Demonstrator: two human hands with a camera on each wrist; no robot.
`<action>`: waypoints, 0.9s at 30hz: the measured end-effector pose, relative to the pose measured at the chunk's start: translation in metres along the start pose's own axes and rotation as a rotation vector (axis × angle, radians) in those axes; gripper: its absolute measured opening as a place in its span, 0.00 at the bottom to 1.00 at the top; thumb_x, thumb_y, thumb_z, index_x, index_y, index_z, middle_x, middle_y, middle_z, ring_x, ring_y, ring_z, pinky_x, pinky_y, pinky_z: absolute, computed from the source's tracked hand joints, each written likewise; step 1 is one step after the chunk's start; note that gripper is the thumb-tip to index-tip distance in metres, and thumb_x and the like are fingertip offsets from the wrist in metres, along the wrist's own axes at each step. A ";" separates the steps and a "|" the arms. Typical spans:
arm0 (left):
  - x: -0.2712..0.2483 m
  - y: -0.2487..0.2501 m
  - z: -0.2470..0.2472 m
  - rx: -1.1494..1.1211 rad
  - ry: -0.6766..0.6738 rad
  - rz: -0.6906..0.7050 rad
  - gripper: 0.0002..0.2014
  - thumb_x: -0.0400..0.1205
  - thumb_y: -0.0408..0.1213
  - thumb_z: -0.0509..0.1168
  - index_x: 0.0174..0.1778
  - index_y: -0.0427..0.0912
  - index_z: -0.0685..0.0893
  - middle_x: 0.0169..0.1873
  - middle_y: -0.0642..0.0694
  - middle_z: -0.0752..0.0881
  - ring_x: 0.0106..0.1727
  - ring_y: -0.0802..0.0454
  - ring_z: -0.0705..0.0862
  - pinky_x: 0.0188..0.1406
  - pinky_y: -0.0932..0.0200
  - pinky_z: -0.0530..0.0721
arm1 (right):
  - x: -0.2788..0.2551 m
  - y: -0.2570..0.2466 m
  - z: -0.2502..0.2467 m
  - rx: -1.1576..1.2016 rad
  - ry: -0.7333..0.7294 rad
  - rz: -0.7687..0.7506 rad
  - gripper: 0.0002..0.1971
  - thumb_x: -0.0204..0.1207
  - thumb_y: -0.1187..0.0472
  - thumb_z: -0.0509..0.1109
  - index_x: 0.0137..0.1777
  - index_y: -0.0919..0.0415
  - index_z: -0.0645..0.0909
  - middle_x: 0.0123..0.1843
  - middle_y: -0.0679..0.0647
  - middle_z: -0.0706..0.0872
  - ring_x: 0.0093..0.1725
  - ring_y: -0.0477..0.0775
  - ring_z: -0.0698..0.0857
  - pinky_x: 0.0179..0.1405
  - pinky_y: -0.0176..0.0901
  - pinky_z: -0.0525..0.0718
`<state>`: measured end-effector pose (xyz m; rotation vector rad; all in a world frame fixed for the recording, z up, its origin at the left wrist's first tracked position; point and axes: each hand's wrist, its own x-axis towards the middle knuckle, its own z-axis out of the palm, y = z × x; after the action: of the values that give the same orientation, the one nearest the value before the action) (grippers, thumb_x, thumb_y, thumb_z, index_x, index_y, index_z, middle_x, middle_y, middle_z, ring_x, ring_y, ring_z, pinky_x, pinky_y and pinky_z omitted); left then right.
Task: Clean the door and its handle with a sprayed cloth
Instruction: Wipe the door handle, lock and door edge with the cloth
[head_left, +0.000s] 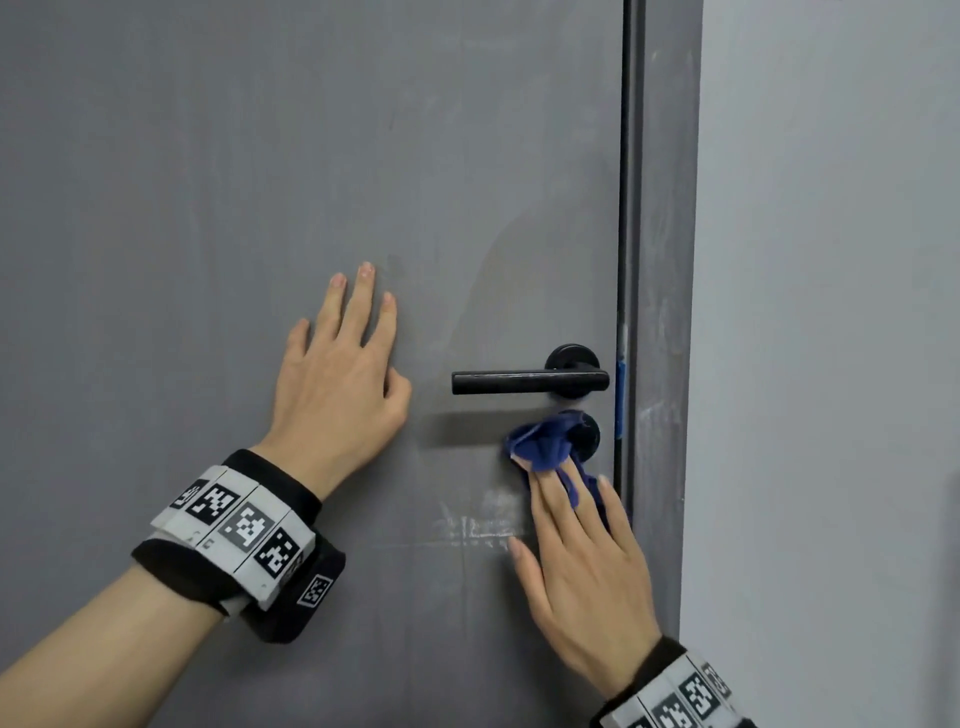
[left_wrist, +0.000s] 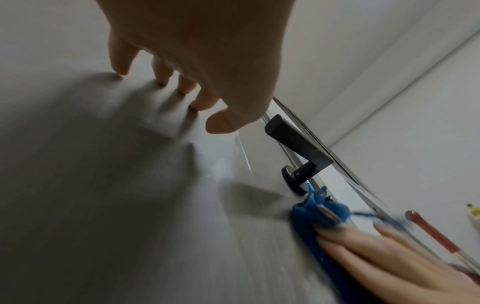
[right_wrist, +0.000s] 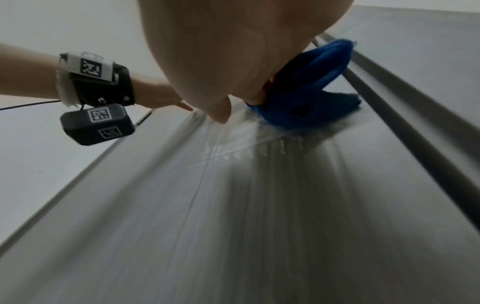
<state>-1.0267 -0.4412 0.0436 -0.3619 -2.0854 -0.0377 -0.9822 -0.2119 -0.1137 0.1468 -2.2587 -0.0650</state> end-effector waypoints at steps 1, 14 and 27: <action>-0.002 0.002 0.000 -0.020 0.005 -0.002 0.34 0.79 0.42 0.54 0.84 0.37 0.64 0.88 0.39 0.53 0.89 0.40 0.53 0.79 0.34 0.67 | -0.004 0.004 0.004 0.003 -0.001 -0.005 0.34 0.86 0.43 0.54 0.88 0.59 0.57 0.90 0.52 0.58 0.89 0.53 0.53 0.88 0.55 0.51; -0.008 0.008 0.007 -0.030 0.024 0.024 0.36 0.80 0.38 0.62 0.86 0.37 0.61 0.88 0.39 0.55 0.89 0.42 0.54 0.81 0.34 0.65 | -0.003 0.034 0.006 0.145 0.060 0.152 0.36 0.87 0.41 0.43 0.89 0.58 0.40 0.91 0.53 0.42 0.89 0.50 0.38 0.87 0.51 0.38; -0.019 0.011 0.018 -0.071 0.055 0.036 0.37 0.79 0.38 0.63 0.86 0.38 0.60 0.88 0.40 0.52 0.89 0.44 0.50 0.82 0.33 0.61 | -0.023 0.007 0.035 0.244 0.008 0.086 0.38 0.87 0.40 0.48 0.89 0.59 0.44 0.91 0.56 0.48 0.90 0.53 0.45 0.88 0.52 0.49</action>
<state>-1.0295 -0.4318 0.0165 -0.4373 -2.0264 -0.0997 -0.9953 -0.2021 -0.1528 0.1782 -2.2562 0.2570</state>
